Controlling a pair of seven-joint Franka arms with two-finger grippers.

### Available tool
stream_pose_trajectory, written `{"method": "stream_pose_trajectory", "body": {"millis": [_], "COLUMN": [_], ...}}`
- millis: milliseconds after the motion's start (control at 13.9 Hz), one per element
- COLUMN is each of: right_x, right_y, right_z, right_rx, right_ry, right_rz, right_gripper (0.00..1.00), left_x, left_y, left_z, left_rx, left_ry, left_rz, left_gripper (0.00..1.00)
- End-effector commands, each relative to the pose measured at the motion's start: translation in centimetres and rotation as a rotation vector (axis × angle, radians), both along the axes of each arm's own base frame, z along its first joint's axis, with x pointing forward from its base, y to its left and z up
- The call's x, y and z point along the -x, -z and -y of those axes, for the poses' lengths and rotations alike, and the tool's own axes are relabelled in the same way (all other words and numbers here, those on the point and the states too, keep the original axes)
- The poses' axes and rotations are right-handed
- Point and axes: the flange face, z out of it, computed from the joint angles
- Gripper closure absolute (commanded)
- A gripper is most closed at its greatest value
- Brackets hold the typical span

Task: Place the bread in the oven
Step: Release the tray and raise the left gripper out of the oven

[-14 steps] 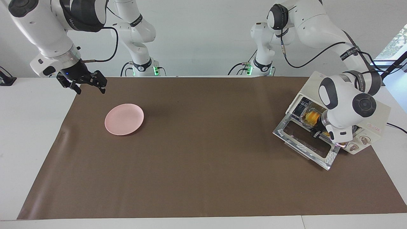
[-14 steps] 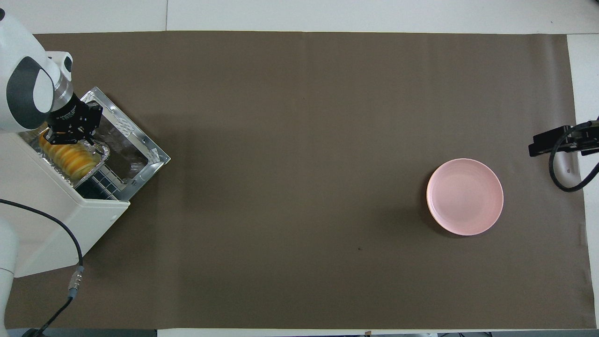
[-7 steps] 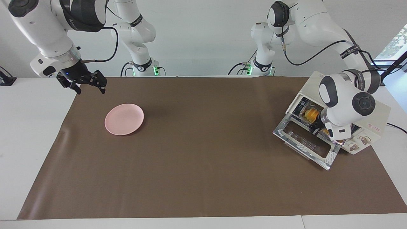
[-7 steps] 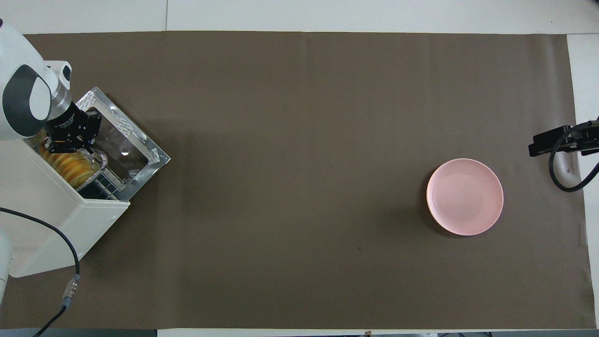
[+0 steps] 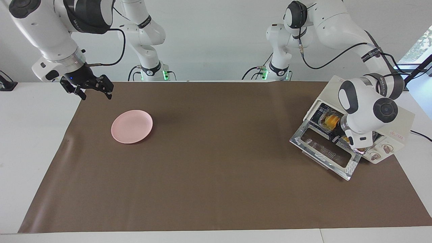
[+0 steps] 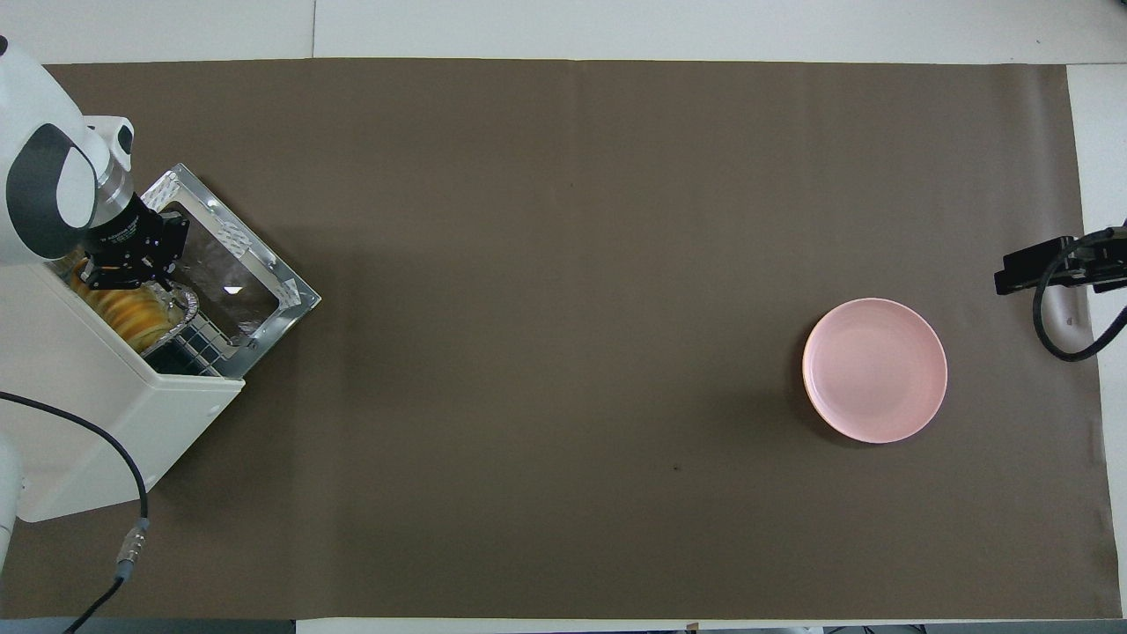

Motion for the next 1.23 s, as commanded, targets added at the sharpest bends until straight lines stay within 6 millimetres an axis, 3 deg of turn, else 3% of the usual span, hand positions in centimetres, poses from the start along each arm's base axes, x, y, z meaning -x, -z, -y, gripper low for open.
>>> {"method": "stream_pose_trajectory", "body": {"millis": [0,72,144,505,937,1153], "right_x": [0.8,0.8,0.8,0.8,0.8,0.8], "right_y": [-0.1,-0.1,-0.1,-0.1,-0.1,-0.1], "right_z": [0.3,0.3,0.3,0.3,0.3,0.3], "right_rx": [0.012,0.012,0.012,0.012,0.012,0.012], "right_ry": [-0.017,-0.017,-0.017,-0.017,-0.017,-0.017], "right_rz": [-0.008,-0.008,-0.008,-0.008,-0.008,-0.008], "right_gripper": [0.00,0.00,0.00,0.00,0.00,0.00], "left_x": [1.2,1.2,1.2,0.7,0.2,-0.4], "left_y": [-0.1,-0.2,-0.2,-0.9,-2.2,-3.8], "left_z": [-0.1,0.0,0.1,0.3,4.0,5.7], "left_rx": [-0.001,-0.002,-0.001,-0.009,-0.059,-0.057], "left_ry": [0.019,0.018,0.019,0.029,0.119,0.151], "left_rz": [-0.012,-0.010,-0.007,0.014,0.032,0.065], "left_gripper": [0.79,0.49,0.01,0.00,0.00,0.00]}}
